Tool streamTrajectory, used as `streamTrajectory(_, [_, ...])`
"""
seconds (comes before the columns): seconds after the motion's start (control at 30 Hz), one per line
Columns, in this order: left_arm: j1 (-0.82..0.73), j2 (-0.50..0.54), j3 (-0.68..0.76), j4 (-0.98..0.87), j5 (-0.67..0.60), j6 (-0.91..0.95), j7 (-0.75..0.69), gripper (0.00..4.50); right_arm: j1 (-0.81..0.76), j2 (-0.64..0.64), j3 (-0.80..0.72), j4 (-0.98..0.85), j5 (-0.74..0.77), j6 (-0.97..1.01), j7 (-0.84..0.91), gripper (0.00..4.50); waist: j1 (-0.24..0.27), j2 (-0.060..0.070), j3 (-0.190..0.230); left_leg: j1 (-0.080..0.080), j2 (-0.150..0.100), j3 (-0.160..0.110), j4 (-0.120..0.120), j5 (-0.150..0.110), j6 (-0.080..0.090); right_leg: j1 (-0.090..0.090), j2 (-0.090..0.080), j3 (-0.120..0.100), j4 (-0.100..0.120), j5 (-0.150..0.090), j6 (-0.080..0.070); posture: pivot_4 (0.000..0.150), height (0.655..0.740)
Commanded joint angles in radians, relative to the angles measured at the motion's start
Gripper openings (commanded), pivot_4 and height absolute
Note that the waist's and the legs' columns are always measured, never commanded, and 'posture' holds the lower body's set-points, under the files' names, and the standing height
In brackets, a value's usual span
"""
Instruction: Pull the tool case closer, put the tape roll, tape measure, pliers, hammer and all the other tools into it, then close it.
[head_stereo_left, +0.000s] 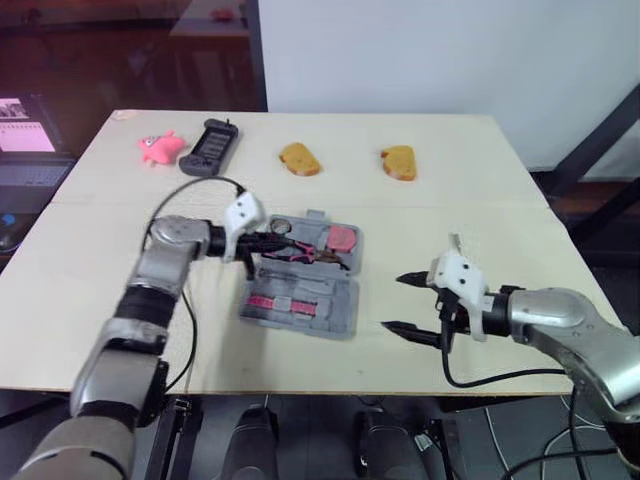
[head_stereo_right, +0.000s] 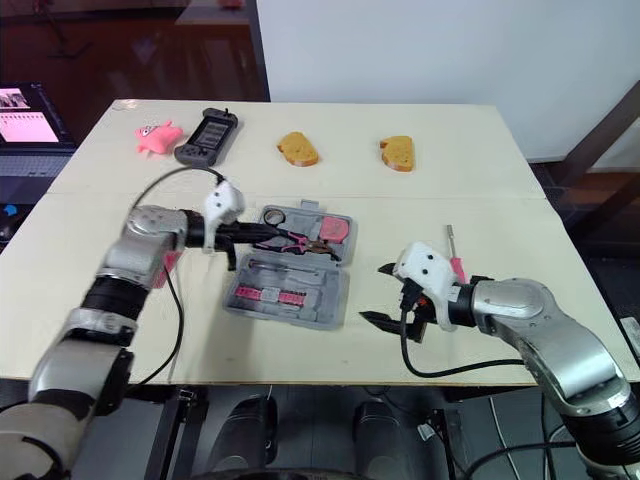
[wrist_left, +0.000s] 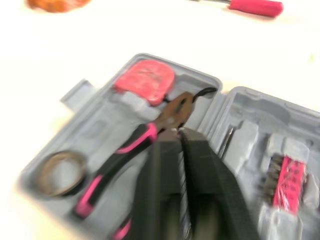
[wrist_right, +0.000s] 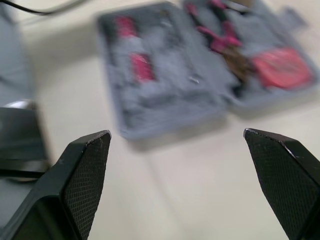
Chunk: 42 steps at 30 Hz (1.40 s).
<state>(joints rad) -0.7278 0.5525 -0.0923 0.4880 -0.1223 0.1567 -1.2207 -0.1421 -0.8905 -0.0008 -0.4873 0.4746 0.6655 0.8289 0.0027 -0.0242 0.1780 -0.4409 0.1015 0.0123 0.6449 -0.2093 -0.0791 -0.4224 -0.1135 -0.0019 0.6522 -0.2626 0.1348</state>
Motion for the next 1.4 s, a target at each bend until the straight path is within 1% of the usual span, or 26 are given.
streamTrajectory(0.03, [0.096,0.111,0.111,-0.078,-0.059,0.035,0.002,1.83,0.050,0.001,-0.134,0.047,0.017,-0.084,0.039,4.50,0.002,0.000,0.000,0.000,0.000,0.000,0.000,0.000,0.000,0.000,0.000,0.000,0.000,0.000,0.000,0.150,0.7207])
streamTrajectory(0.17, [0.220,0.215,0.225,-0.055,-0.089,-0.025,0.035,3.97,0.169,0.029,-0.265,0.102,0.016,-0.184,0.067,4.50,0.011,0.000,0.000,0.000,0.000,0.000,-0.001,0.000,0.000,0.000,0.000,0.000,-0.001,0.000,0.000,0.150,0.7207])
streamTrajectory(0.2, [0.266,0.242,0.268,-0.044,-0.096,-0.054,0.050,4.34,0.217,0.043,-0.314,0.121,0.018,-0.213,0.076,4.50,0.014,0.000,0.000,0.000,0.000,0.000,-0.001,0.000,0.000,0.000,0.000,0.000,-0.001,0.000,0.000,0.150,0.7207])
streamTrajectory(0.23, [0.295,0.257,0.293,-0.040,-0.102,-0.072,0.060,4.44,0.248,0.051,-0.343,0.133,0.019,-0.234,0.082,4.50,0.014,0.000,0.000,-0.001,0.000,0.000,0.000,0.000,0.000,0.000,0.000,0.000,-0.001,0.000,0.000,0.150,0.7207])
streamTrajectory(0.3, [0.354,0.278,0.347,-0.034,-0.126,-0.083,0.081,4.44,0.298,0.074,-0.398,0.159,0.024,-0.277,0.091,4.50,0.014,0.000,0.000,0.000,0.000,0.000,-0.001,0.000,0.000,0.001,0.000,0.000,-0.002,0.000,0.000,0.150,0.7207])
streamTrajectory(0.37, [0.466,0.305,0.432,-0.012,-0.133,-0.115,0.126,4.44,0.360,0.110,-0.472,0.231,0.020,-0.342,0.097,4.50,0.012,0.000,0.000,0.000,0.000,0.000,-0.001,0.000,0.000,0.002,0.000,0.000,-0.003,0.000,0.000,0.150,0.7207])
streamTrajectory(0.43, [0.563,0.322,0.496,0.014,-0.139,-0.159,0.146,4.44,0.406,0.132,-0.514,0.283,0.014,-0.393,0.113,4.50,0.009,0.000,0.000,0.001,0.000,0.000,-0.001,0.000,0.000,0.002,0.000,0.000,-0.003,0.000,0.000,0.150,0.7207])
streamTrajectory(0.53, [0.700,0.317,0.617,0.075,-0.197,-0.222,0.149,4.44,0.425,0.170,-0.574,0.381,0.018,-0.470,0.110,4.50,0.000,0.000,0.000,0.003,0.000,0.001,-0.003,0.000,-0.001,0.002,0.000,0.000,-0.003,0.000,-0.001,0.150,0.7207])
streamTrajectory(0.6, [0.730,0.313,0.646,0.088,-0.222,-0.245,0.143,4.44,0.424,0.173,-0.585,0.424,0.009,-0.509,0.116,4.50,0.001,0.000,0.000,0.004,0.000,0.001,-0.005,0.000,-0.001,0.003,0.000,0.000,-0.003,-0.002,-0.004,0.150,0.7207])
streamTrajectory(0.67, [0.778,0.287,0.713,0.074,-0.267,-0.256,0.168,4.44,0.415,0.169,-0.596,0.499,-0.007,-0.558,0.117,4.50,0.009,0.000,0.000,0.006,0.000,0.002,-0.008,0.001,-0.003,0.003,0.000,0.000,-0.004,-0.003,-0.005,0.150,0.7207])
streamTrajectory(0.73, [0.819,0.265,0.762,0.050,-0.299,-0.253,0.196,4.44,0.393,0.161,-0.606,0.561,-0.010,-0.588,0.114,4.50,0.010,0.000,0.000,0.011,0.000,0.003,-0.010,0.001,-0.004,0.009,-0.001,0.000,-0.007,-0.003,-0.005,0.150,0.7207])
streamTrajectory(0.8, [0.841,0.254,0.774,0.014,-0.318,-0.236,0.208,4.44,0.374,0.152,-0.608,0.594,-0.011,-0.606,0.114,4.50,0.010,-0.001,-0.001,0.019,0.000,0.005,-0.015,0.001,-0.004,0.016,-0.002,0.000,-0.012,-0.003,-0.006,0.150,0.7207])
streamTrajectory(0.9, [0.860,0.250,0.771,-0.018,-0.326,-0.226,0.216,4.44,0.356,0.141,-0.599,0.618,-0.012,-0.618,0.120,4.50,0.010,0.000,-0.001,0.020,0.000,0.005,-0.016,0.001,-0.004,0.017,-0.002,0.000,-0.013,-0.003,-0.006,0.150,0.7207])
streamTrajectory(1.03, [0.874,0.240,0.762,-0.057,-0.327,-0.221,0.227,4.44,0.325,0.143,-0.577,0.589,0.004,-0.586,0.124,4.50,0.006,0.000,-0.001,0.020,0.000,0.005,-0.016,0.001,-0.004,0.017,-0.002,0.000,-0.013,-0.003,-0.006,0.150,0.7207])
streamTrajectory(1.13, [0.883,0.222,0.753,-0.108,-0.338,-0.187,0.243,4.44,0.318,0.145,-0.553,0.522,0.022,-0.537,0.128,4.50,0.004,0.001,-0.001,0.021,0.000,0.006,-0.017,0.001,-0.004,0.017,-0.002,0.000,-0.013,-0.003,-0.006,0.150,0.7207])
streamTrajectory(1.27, [0.907,0.163,0.716,-0.272,-0.353,-0.110,0.307,4.44,0.270,0.128,-0.477,0.318,0.098,-0.373,0.102,4.50,0.001,0.001,-0.001,0.021,0.000,0.006,-0.017,0.001,-0.004,0.017,-0.002,0.001,-0.013,-0.003,-0.006,0.150,0.7207])
streamTrajectory(1.4, [0.901,0.116,0.679,-0.428,-0.348,-0.022,0.414,4.44,0.202,0.064,-0.380,0.163,0.131,-0.223,0.102,4.50,0.007,0.001,-0.002,0.021,0.000,0.006,-0.017,0.001,-0.004,0.017,-0.002,0.001,-0.013,-0.003,-0.006,0.150,0.7207])
